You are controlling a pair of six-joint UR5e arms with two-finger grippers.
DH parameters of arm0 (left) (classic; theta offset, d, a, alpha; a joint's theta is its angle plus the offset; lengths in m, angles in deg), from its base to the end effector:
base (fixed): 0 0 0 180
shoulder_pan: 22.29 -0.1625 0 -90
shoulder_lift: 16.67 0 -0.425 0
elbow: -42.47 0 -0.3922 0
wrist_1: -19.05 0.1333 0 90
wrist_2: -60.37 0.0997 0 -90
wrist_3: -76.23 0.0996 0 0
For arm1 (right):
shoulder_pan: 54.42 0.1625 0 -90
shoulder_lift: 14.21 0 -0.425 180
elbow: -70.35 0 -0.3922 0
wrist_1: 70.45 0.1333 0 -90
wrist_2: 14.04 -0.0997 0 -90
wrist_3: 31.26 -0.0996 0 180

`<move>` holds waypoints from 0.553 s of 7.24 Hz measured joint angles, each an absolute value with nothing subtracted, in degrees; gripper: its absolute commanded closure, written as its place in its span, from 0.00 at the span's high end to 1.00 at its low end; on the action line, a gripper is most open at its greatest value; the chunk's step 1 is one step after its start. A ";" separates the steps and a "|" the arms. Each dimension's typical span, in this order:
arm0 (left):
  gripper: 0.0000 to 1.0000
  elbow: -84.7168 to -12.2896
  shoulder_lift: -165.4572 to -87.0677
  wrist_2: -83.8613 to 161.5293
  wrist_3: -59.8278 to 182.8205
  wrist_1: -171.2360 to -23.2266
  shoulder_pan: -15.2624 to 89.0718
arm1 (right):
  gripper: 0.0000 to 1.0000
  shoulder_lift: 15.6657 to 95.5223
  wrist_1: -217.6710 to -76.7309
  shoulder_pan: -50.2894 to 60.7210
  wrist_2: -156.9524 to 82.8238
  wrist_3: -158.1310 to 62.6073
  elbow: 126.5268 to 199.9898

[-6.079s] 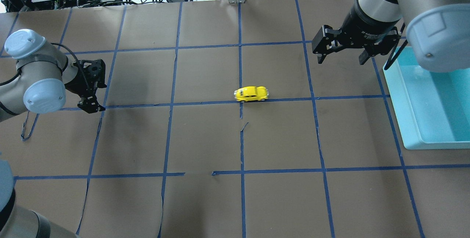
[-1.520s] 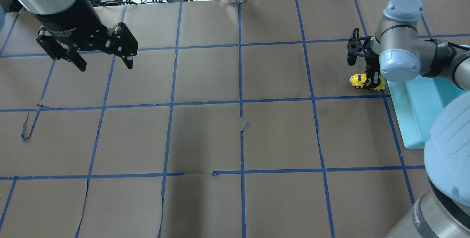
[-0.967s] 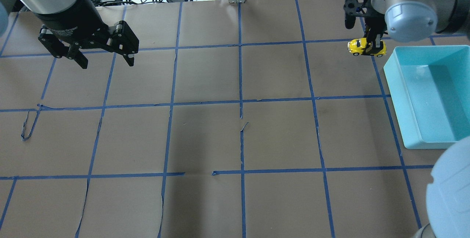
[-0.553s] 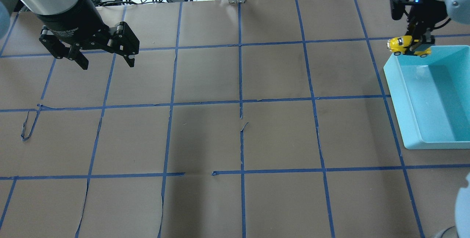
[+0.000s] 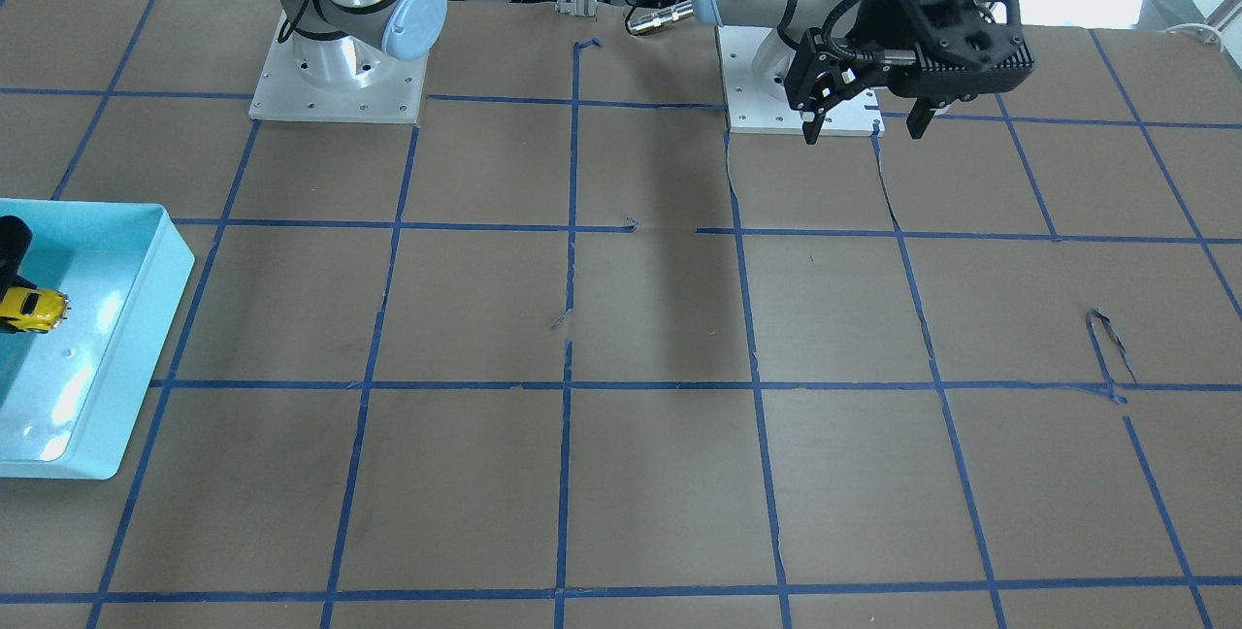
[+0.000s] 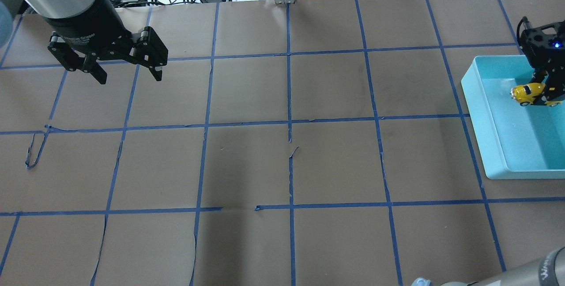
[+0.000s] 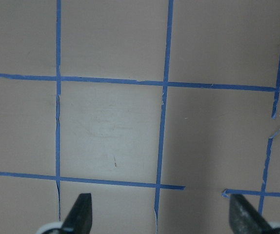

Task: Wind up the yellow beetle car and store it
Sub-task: 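Lower the car into the light-blue bin and open the right gripper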

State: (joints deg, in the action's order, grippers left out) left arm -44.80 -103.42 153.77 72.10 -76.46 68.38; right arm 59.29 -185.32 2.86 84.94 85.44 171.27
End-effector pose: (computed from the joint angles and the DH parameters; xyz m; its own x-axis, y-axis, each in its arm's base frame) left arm -0.1328 -0.4650 0.5291 -0.9964 -0.0609 -0.0586 -0.0602 0.9981 -0.0125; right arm -0.2058 -0.5382 0.2867 -0.1073 -0.9881 -0.1098 -0.9884 0.0941 0.1193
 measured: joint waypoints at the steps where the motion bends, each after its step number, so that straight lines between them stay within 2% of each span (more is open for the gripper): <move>1: 1.00 -44.81 -103.42 153.79 72.10 -76.46 68.40 | 0.48 58.47 -190.68 2.40 85.69 85.89 174.57; 2: 1.00 -44.81 -103.44 153.79 72.10 -76.43 68.41 | 0.99 57.17 -194.45 2.25 85.93 86.07 176.43; 4: 1.00 -44.81 -103.49 153.78 72.09 -76.40 68.41 | 1.00 56.00 -196.73 2.20 85.47 85.58 177.17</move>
